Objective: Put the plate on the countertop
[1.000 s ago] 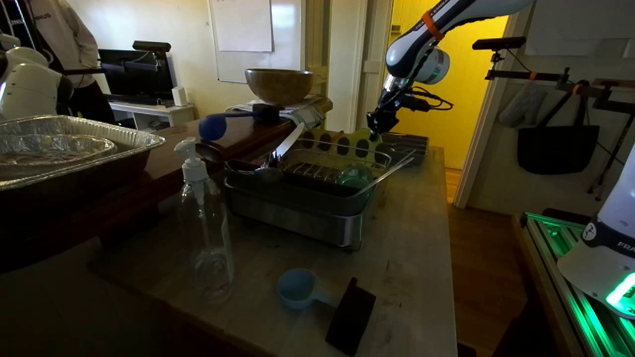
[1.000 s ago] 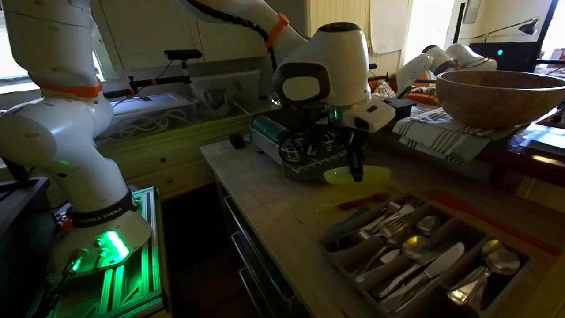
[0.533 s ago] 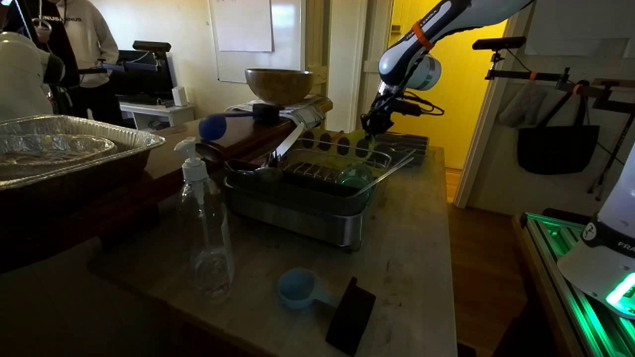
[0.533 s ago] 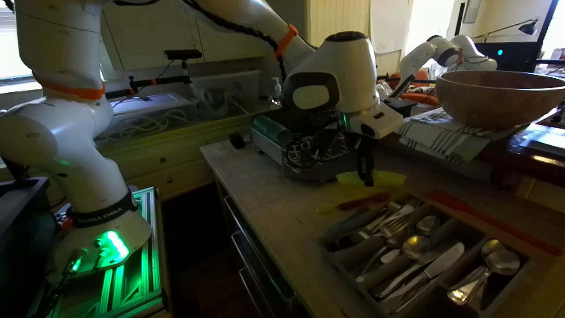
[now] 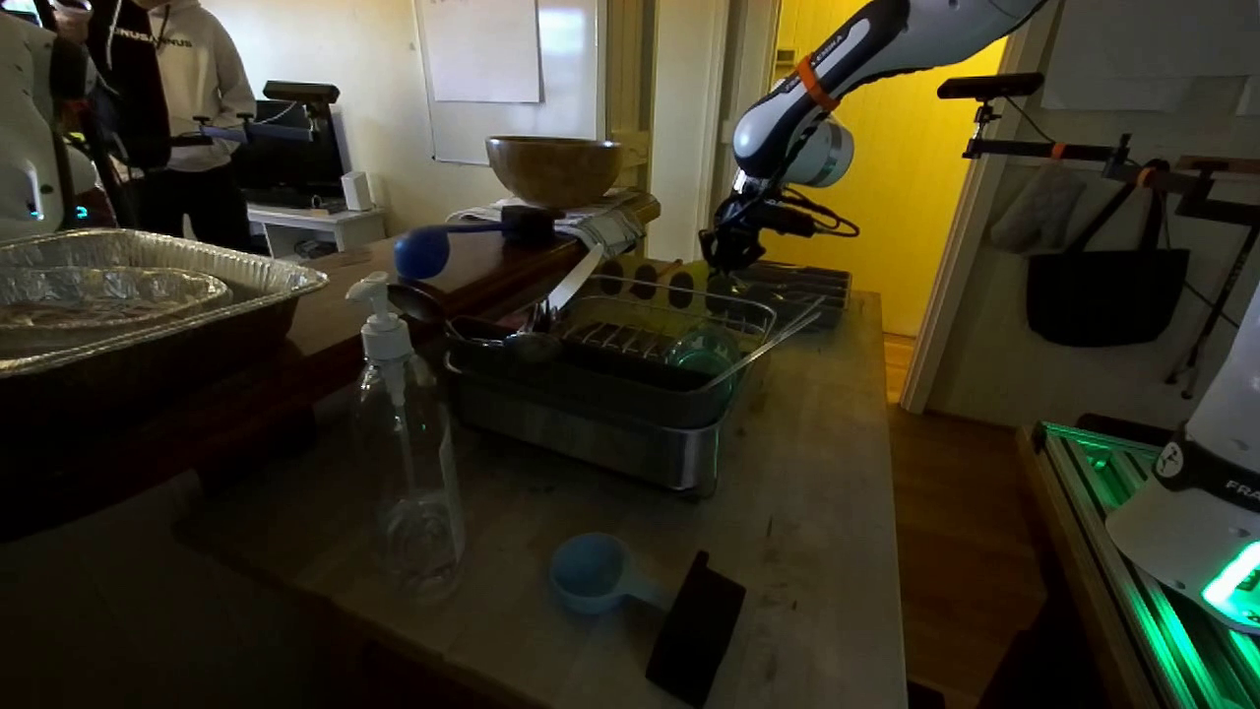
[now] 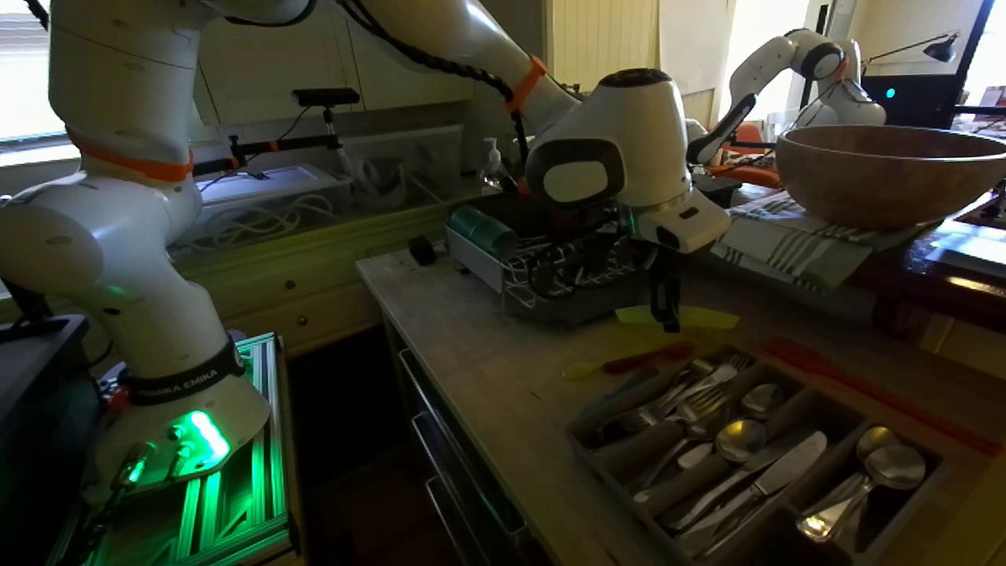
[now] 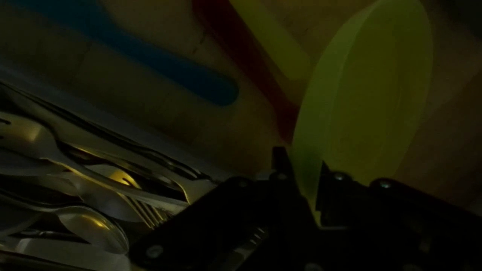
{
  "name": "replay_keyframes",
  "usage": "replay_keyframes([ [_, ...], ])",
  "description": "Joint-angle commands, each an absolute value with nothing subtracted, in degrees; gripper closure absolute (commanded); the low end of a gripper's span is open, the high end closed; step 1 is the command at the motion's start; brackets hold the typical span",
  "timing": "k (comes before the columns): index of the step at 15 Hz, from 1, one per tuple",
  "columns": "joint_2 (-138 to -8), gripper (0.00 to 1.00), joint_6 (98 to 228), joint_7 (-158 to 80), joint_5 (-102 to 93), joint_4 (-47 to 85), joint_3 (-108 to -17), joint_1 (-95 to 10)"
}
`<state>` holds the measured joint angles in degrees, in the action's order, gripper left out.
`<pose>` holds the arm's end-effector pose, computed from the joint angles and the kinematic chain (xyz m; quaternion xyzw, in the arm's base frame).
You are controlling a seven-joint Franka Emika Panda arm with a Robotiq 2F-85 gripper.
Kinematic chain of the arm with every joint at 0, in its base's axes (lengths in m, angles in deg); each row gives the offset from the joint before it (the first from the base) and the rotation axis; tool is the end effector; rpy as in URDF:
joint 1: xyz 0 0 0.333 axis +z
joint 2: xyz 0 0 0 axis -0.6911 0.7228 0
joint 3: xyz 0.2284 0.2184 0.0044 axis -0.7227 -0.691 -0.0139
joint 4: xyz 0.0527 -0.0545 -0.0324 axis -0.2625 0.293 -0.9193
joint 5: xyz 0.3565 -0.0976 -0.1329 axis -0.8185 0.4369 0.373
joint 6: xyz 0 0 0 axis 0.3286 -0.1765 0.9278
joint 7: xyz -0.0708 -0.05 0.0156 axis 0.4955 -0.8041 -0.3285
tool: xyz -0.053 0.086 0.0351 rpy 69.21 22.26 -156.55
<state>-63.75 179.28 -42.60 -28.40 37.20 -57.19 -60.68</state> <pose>0.5780 -0.2918 0.2855 -0.8955 0.4183 -0.1432 0.0509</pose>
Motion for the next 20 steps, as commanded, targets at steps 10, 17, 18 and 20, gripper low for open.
replay_keyframes([
  [10,-56.62,0.56,180.23,-47.27,-27.71,33.11,-57.89,-59.45],
  [17,-54.28,0.05,183.44,-46.41,-29.15,33.0,-59.13,-59.74],
  [18,-54.28,0.01,184.21,-46.37,-29.26,33.04,-59.33,-59.78],
  [20,-54.33,0.0,185.48,-46.23,-29.61,33.13,-59.79,-60.01],
])
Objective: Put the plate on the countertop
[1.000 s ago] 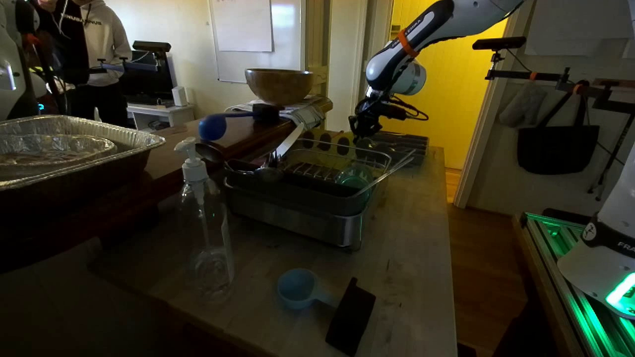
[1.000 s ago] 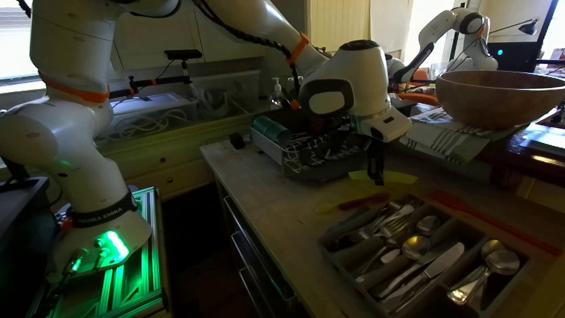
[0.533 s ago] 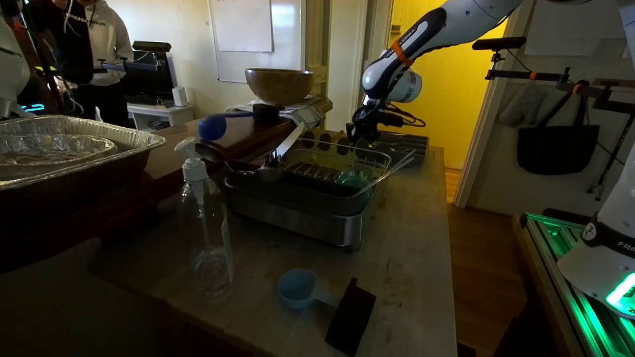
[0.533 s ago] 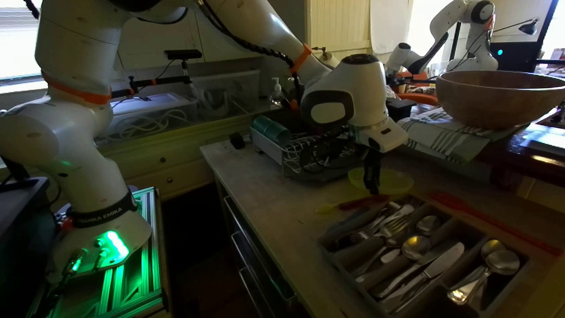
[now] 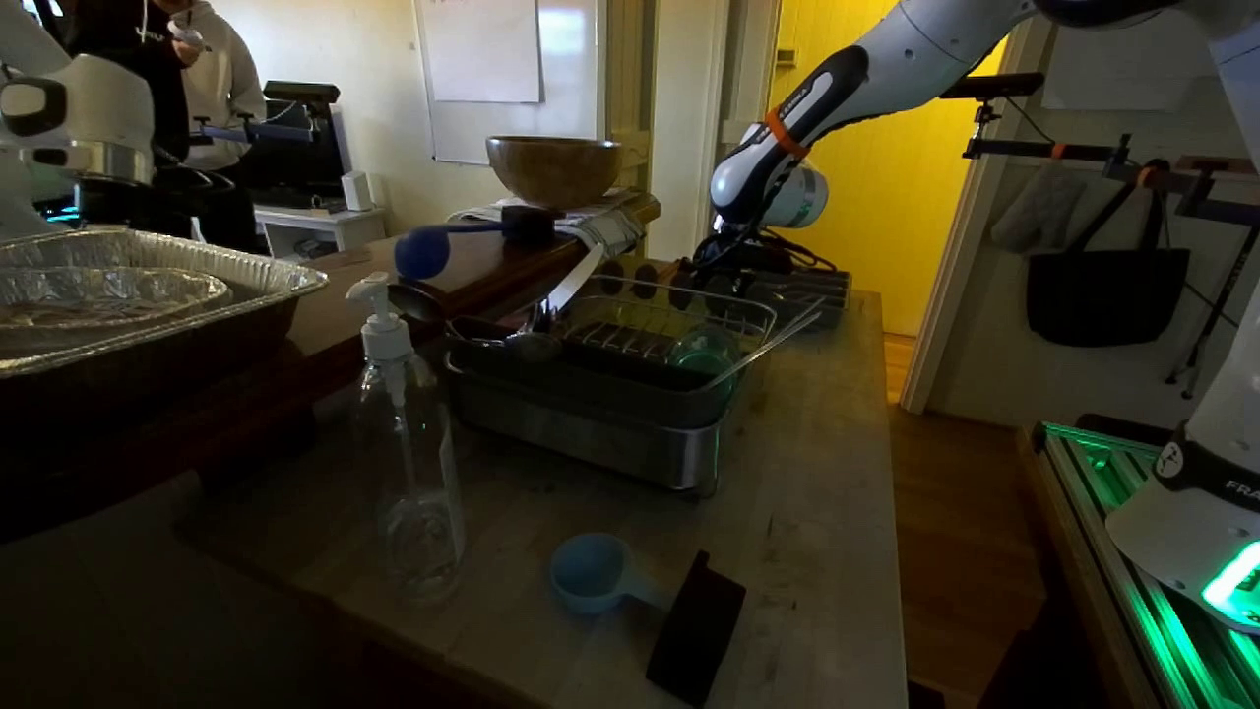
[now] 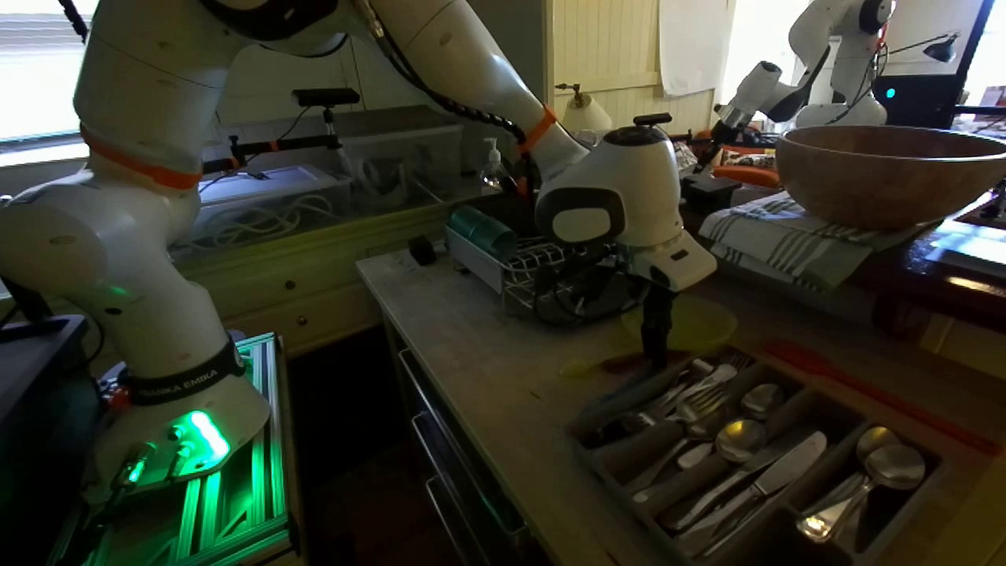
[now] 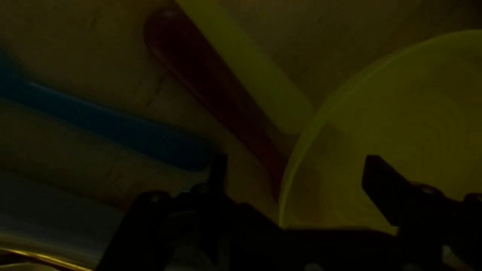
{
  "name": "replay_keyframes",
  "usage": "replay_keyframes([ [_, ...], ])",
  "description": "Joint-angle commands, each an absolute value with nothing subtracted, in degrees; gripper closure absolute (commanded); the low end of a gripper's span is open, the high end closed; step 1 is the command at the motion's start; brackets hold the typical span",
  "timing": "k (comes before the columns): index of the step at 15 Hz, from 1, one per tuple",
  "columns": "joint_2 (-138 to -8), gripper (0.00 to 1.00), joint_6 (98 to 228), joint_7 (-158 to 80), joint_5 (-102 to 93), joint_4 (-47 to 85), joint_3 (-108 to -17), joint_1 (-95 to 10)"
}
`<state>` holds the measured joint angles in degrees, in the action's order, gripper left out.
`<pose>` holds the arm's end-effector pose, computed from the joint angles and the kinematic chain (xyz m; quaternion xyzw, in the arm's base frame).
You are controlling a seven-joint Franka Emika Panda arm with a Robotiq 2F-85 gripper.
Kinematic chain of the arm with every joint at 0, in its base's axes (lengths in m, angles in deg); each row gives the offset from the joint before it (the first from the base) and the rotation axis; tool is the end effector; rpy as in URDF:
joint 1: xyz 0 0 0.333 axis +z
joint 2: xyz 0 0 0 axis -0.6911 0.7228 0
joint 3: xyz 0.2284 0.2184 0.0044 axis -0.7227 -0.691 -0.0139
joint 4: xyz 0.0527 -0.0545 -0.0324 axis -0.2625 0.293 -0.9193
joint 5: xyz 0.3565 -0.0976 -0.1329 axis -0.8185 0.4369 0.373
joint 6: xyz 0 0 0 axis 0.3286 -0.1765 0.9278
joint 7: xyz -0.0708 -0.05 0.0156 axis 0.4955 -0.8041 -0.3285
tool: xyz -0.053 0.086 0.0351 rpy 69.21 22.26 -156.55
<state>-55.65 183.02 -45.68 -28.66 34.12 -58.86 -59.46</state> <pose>0.6003 -0.2699 0.2228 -0.8942 0.4263 -0.1283 0.0473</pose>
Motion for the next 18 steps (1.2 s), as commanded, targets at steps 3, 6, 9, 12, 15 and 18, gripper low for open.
replay_keyframes([
  [3,-55.21,0.0,186.28,-45.94,-30.15,33.5,-60.56,-60.49],
  [6,-57.18,0.0,185.67,-45.6,-30.25,34.22,-60.69,-60.79],
  [9,-59.36,0.0,185.56,-45.56,-29.7,34.99,-60.06,-60.76],
  [12,-61.78,0.0,185.44,-46.15,-27.78,35.76,-58.22,-59.79],
  [15,-65.56,0.0,183.96,-43.43,-27.77,36.86,-58.69,-60.73],
  [18,-68.98,0.0,180.1,-39.66,-27.78,37.6,-59.25,-61.44],
])
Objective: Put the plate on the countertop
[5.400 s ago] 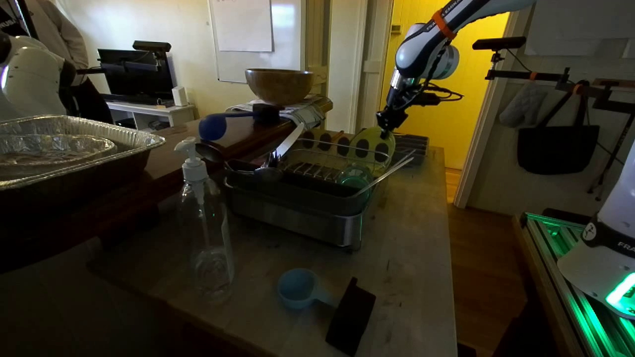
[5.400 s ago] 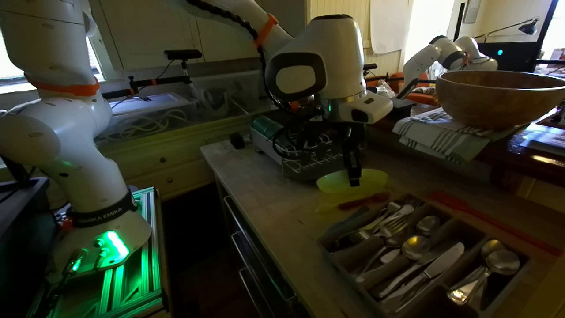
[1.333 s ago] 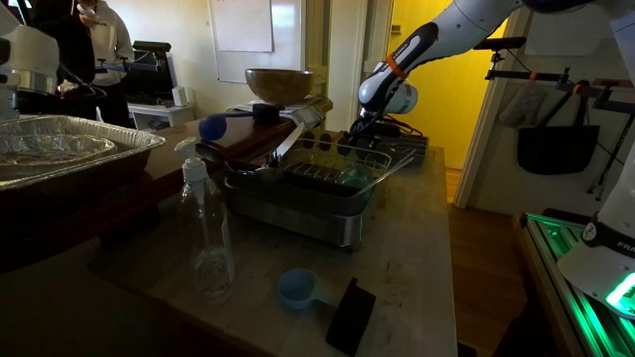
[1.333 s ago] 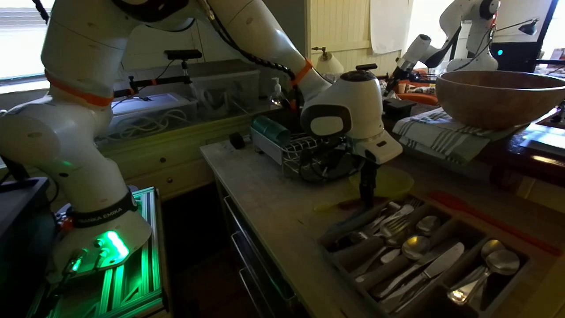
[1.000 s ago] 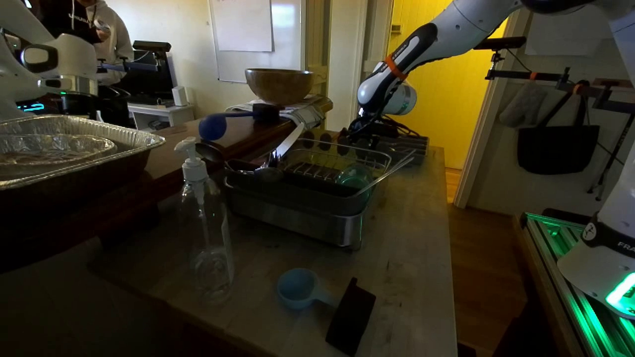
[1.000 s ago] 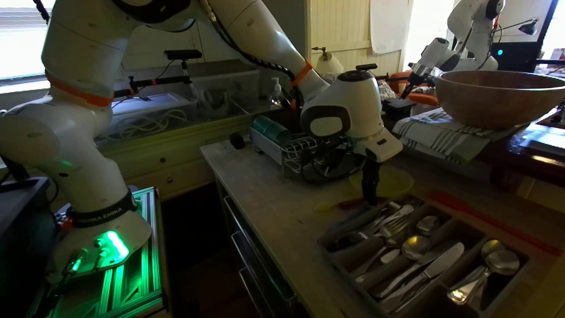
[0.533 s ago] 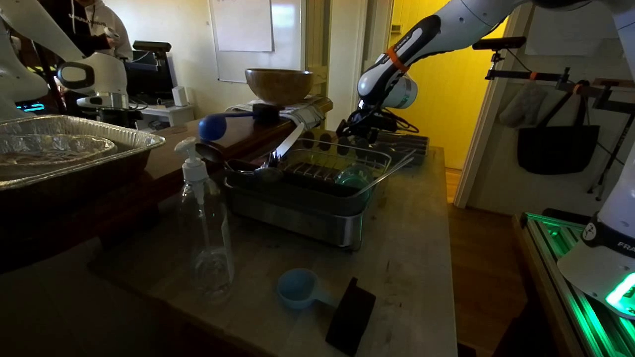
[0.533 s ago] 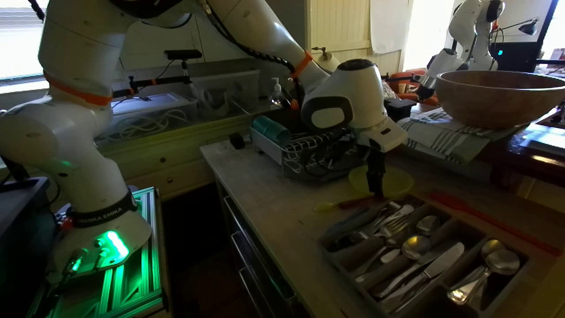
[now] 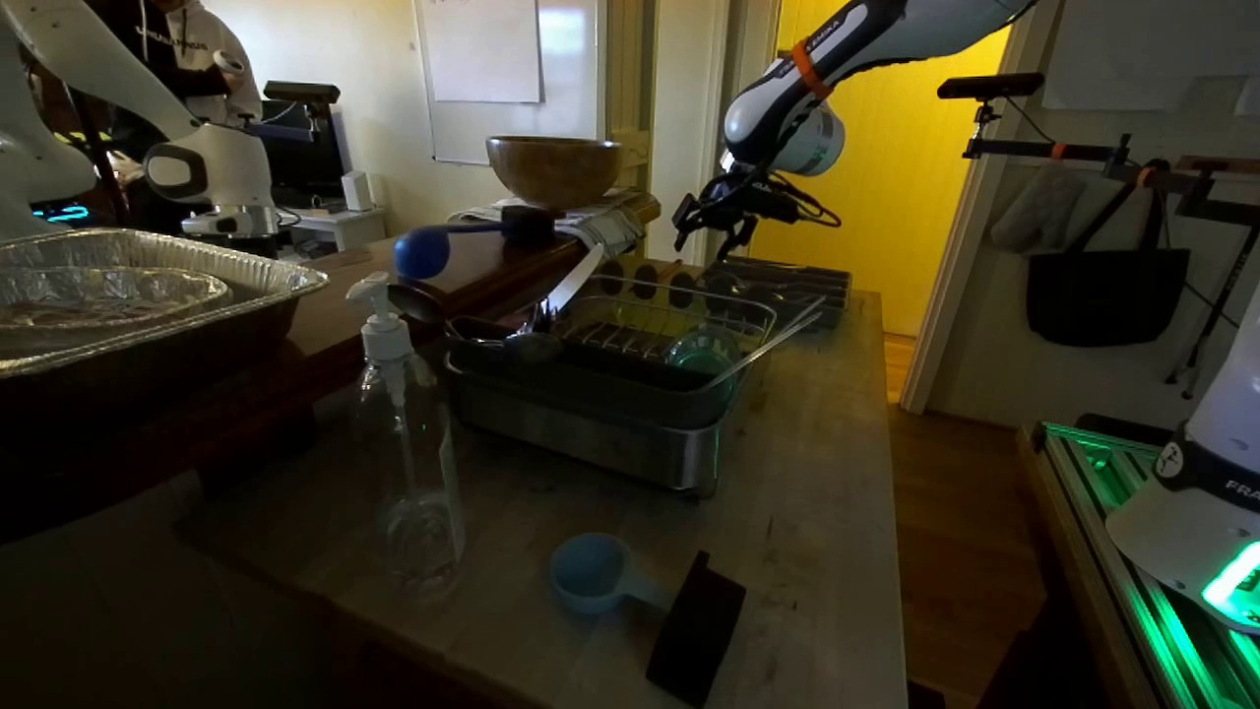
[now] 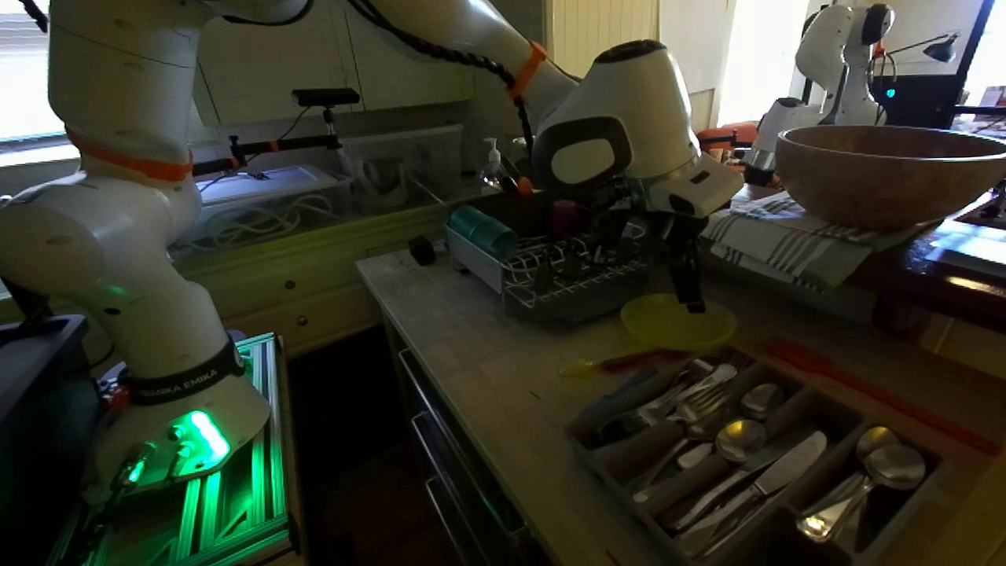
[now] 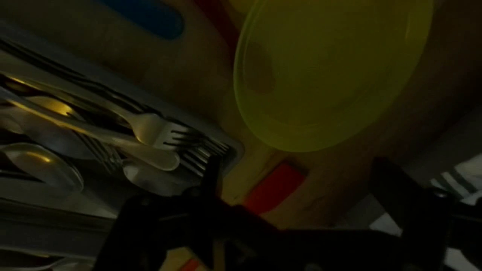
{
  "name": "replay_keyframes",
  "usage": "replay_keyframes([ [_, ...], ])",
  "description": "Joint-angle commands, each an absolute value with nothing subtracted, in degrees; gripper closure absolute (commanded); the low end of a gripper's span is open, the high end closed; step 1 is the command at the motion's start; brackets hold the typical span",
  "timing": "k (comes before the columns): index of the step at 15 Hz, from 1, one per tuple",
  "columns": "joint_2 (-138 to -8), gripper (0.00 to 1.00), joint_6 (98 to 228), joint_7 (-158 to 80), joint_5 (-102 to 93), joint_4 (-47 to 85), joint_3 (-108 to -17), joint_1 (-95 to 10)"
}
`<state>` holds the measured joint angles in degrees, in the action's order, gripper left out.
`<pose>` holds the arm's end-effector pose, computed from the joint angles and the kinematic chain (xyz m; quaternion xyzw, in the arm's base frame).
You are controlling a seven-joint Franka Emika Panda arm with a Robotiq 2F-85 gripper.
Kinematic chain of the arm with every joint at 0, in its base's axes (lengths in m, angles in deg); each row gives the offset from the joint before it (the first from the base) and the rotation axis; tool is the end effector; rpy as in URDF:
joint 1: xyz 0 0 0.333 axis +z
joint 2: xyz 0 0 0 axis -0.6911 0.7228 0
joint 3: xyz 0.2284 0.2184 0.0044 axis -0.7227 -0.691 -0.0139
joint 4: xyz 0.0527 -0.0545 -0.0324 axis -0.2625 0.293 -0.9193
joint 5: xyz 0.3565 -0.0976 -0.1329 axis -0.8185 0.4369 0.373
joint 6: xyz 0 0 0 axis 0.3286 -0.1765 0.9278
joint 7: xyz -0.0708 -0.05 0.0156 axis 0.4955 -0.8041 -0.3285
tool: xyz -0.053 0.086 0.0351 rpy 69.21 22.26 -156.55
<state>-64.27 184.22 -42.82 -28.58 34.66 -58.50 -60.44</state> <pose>0.6012 -0.2867 0.3200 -0.8878 0.4074 -0.2087 0.0478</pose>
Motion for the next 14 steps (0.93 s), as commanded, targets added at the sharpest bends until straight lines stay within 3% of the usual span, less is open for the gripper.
replay_keyframes([
  [1,-69.98,0.0,178.82,-38.25,-27.49,37.84,-59.16,-61.42],
  [6,-73.94,0.0,169.43,-30.84,-24.96,37.85,-58.07,-61.12],
  [14,-78.86,0.0,166.36,-21.02,-17.49,41.0,-57.4,-60.59],
])
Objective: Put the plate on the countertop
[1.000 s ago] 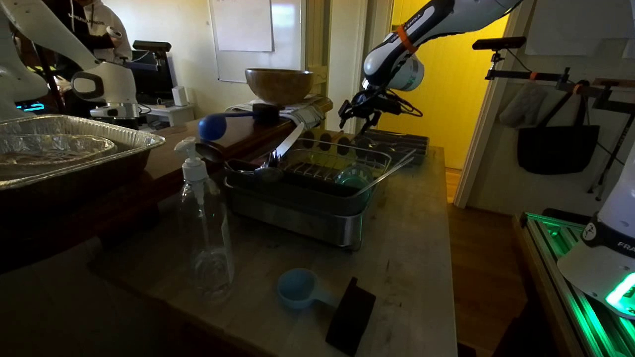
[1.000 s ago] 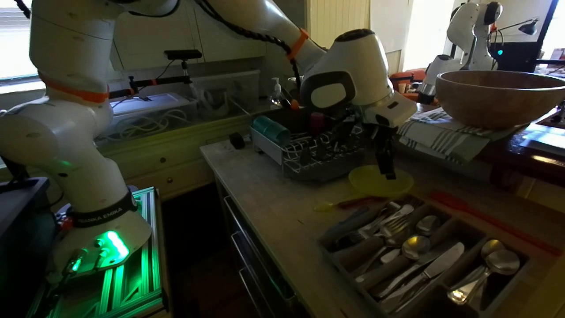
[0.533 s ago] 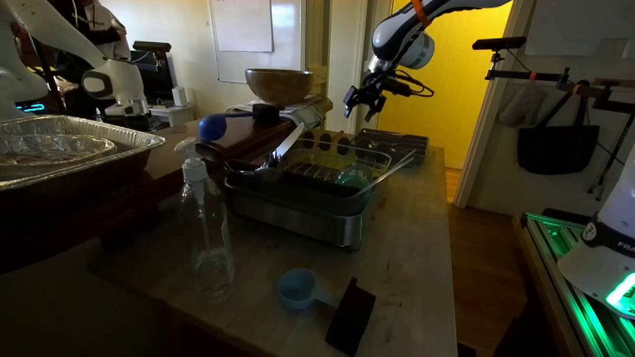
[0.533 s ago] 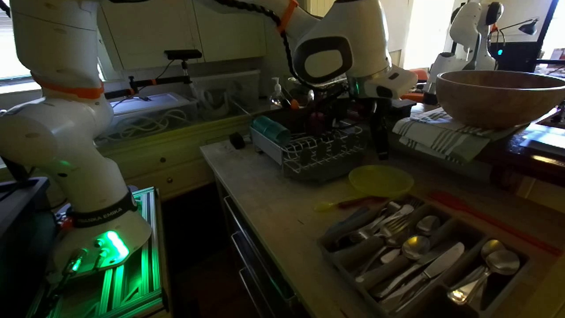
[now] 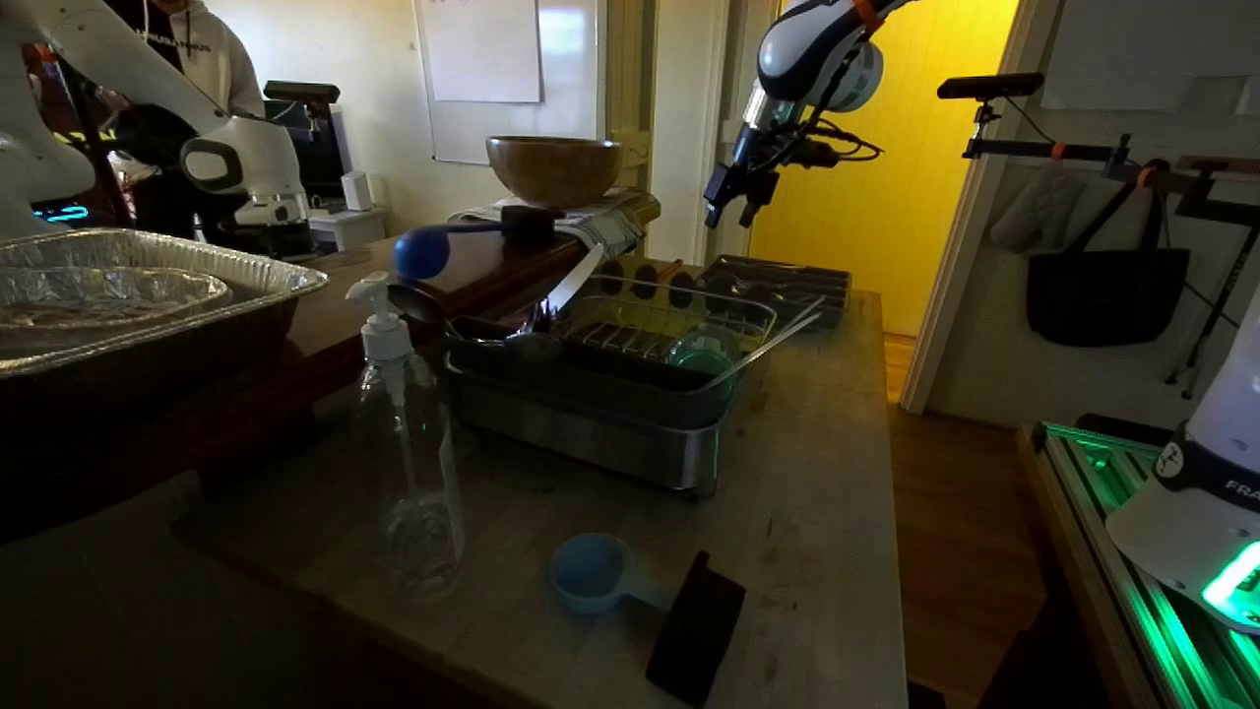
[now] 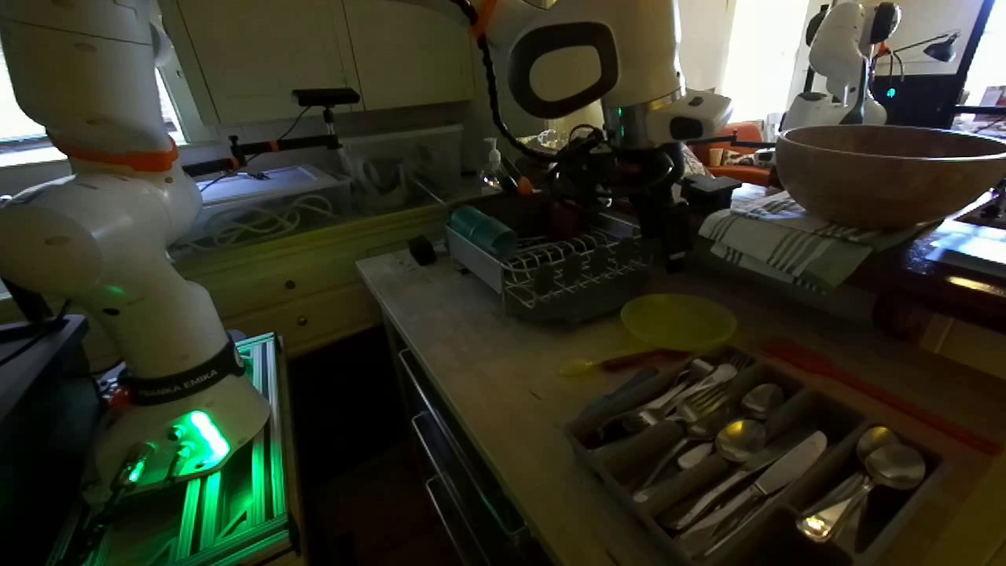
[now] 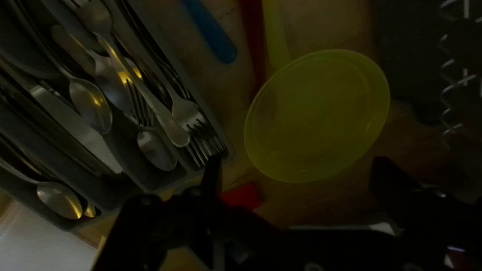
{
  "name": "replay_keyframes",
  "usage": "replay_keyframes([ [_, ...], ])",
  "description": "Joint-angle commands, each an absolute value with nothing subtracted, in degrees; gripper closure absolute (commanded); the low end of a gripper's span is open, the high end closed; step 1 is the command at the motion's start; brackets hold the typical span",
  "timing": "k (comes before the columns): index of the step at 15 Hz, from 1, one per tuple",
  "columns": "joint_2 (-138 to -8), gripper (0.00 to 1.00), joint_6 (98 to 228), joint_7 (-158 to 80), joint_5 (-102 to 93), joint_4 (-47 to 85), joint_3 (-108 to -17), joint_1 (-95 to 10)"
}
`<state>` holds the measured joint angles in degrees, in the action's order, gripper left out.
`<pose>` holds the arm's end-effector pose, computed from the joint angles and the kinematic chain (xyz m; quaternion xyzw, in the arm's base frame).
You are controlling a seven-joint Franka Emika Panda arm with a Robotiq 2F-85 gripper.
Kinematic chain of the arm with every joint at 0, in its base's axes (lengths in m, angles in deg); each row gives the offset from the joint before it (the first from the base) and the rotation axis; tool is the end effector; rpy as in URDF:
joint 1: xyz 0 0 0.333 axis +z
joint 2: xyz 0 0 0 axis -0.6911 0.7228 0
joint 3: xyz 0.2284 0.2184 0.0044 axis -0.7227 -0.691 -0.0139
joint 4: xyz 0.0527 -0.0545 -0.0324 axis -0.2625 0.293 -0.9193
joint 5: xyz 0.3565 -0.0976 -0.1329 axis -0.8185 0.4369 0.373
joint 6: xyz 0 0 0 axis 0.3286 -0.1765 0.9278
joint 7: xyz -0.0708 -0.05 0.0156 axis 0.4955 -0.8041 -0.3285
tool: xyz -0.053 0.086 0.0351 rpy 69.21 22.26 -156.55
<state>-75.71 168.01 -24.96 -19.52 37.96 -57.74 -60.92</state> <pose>0.5654 -0.2737 0.3895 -0.9677 0.2085 -0.1410 0.0158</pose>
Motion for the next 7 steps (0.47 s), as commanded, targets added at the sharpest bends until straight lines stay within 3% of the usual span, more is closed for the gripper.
replay_keyframes([
  [1,-79.47,0.0,166.32,-19.34,-17.3,41.55,-57.46,-60.66],
  [7,-78.11,0.0,167.51,-18.78,-18.37,39.67,-57.33,-60.51],
])
